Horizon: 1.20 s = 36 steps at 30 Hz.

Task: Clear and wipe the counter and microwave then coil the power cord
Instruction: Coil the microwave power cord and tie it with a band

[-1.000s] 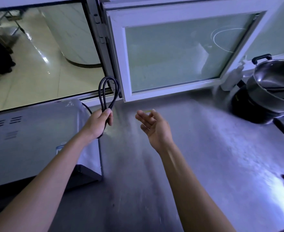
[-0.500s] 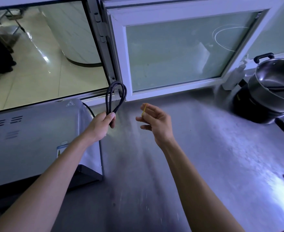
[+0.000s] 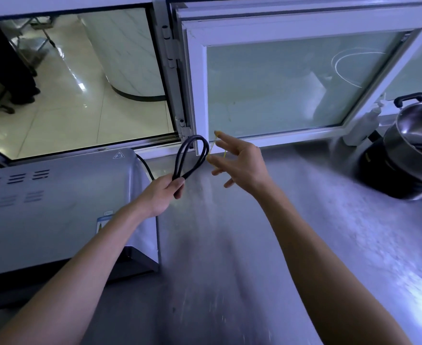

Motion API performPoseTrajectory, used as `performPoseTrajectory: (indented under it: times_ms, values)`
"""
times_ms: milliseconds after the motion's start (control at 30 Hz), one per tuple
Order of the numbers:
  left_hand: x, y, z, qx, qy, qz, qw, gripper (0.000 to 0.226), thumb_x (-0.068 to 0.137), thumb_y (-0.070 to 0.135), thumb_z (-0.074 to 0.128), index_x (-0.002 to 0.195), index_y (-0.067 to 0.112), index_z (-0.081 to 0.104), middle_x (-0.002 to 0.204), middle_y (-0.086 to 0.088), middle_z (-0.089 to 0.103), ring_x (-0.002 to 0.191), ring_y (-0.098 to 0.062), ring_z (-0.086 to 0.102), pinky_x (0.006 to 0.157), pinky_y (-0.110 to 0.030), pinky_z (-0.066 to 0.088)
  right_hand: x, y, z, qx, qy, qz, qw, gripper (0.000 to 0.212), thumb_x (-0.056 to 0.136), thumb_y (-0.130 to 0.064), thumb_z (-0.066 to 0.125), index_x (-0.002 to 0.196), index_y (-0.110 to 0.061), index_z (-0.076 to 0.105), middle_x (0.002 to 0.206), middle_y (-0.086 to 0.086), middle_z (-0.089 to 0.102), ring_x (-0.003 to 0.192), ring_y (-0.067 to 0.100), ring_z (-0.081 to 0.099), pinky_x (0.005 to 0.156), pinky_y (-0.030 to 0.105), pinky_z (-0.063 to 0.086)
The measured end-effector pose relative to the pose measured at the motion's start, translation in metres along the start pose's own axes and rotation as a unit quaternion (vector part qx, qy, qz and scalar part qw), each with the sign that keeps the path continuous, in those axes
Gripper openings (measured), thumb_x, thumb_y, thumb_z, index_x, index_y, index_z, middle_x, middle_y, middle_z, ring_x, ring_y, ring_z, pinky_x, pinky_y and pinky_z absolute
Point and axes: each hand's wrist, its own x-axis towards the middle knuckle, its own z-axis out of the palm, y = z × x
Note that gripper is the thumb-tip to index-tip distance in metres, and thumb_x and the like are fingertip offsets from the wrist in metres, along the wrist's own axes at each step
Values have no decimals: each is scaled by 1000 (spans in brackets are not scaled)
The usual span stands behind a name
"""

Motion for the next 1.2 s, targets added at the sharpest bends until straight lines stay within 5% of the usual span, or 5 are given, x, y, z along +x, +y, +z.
performPoseTrajectory:
  times_ms: [267, 500, 767, 1033, 1200]
  values:
    - [-5, 2, -9, 8, -40, 18, 999, 38, 107, 31, 38, 78, 15, 57, 69, 18, 60, 62, 2, 50, 61, -10, 37, 21, -17, 13, -145, -57, -56, 986, 71, 69, -57, 79, 135, -43, 56, 137, 0, 61, 61, 12, 74, 45, 36, 59]
    - [-4, 5, -15, 78, -66, 5, 995, 33, 106, 36, 38, 80, 22, 54, 82, 5, 66, 76, -12, 56, 72, -26, 43, 20, -19, 17, -233, -91, -53, 967, 70, 63, -66, 78, 124, -37, 63, 87, -18, 73, 53, 11, 70, 38, 23, 48]
    - [-5, 8, -5, 29, -18, 30, 999, 32, 106, 34, 40, 81, 21, 55, 78, 6, 62, 61, -5, 45, 57, -16, 35, 20, -3, 17, -120, -100, 13, 988, 31, 69, -51, 80, 94, -35, 71, 77, -9, 75, 60, 22, 73, 47, 36, 58]
    - [-9, 0, -1, 7, 5, 44, 999, 32, 106, 36, 40, 80, 25, 55, 74, 13, 60, 60, -3, 45, 57, -15, 35, 20, 8, 21, -35, -107, 51, 992, 35, 72, -51, 84, 95, -28, 74, 74, -5, 73, 64, 28, 73, 54, 39, 60]
    - [-8, -1, 1, -6, 21, 45, 999, 32, 106, 37, 39, 84, 22, 55, 82, -1, 63, 61, -7, 45, 56, -17, 35, 22, 9, 23, 18, -102, 62, 993, 35, 72, -48, 86, 94, -23, 77, 77, -1, 72, 62, 27, 70, 56, 40, 59]
